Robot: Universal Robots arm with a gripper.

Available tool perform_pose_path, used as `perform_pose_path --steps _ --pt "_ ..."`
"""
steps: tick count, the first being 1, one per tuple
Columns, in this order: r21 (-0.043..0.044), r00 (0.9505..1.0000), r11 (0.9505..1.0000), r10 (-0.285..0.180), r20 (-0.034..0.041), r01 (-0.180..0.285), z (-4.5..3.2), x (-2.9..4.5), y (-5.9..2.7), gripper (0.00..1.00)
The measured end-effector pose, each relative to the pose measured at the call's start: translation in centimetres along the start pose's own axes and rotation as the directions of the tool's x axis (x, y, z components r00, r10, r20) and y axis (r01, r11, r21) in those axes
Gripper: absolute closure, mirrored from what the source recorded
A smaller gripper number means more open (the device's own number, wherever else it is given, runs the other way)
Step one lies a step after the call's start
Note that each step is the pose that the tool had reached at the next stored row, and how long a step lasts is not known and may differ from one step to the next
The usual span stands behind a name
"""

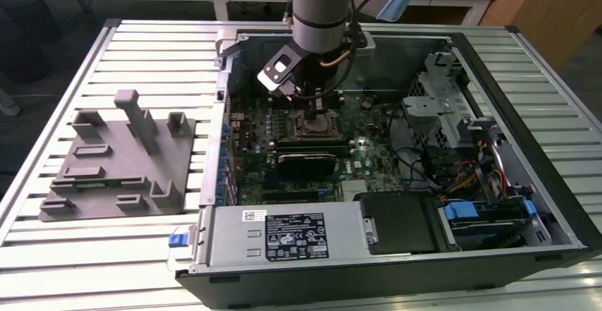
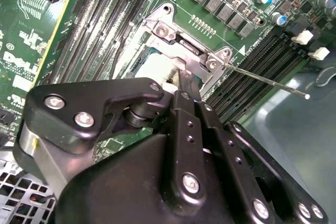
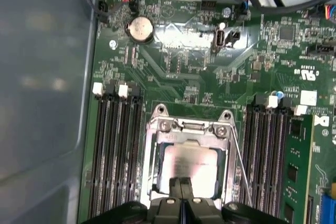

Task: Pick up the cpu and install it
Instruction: 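Close the cpu cover, then install the first cpu locking lever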

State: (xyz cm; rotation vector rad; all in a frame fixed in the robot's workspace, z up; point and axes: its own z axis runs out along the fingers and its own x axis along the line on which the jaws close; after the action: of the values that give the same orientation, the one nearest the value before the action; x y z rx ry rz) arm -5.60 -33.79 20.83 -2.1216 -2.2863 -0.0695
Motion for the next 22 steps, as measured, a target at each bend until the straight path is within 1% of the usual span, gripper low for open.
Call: perform_pose_path --steps 3,7,15,22 --pt "0.0005 1.0000 1.0000 0.000 0.0003 0.000 0.00 -0.04 0.40 0.89" --pt "0.0005 1.0000 1.0000 0.000 0.0002 0.000 0.01 -0.06 0.63 0.89" --pt "0.0004 1.0000 1.0000 0.000 0.0002 0.000 0.01 -0.08 0.91 0.89" --pt "0.0005 1.0000 1.0000 0.000 0.0003 0.000 -0.14 -0.07 0.92 0.89"
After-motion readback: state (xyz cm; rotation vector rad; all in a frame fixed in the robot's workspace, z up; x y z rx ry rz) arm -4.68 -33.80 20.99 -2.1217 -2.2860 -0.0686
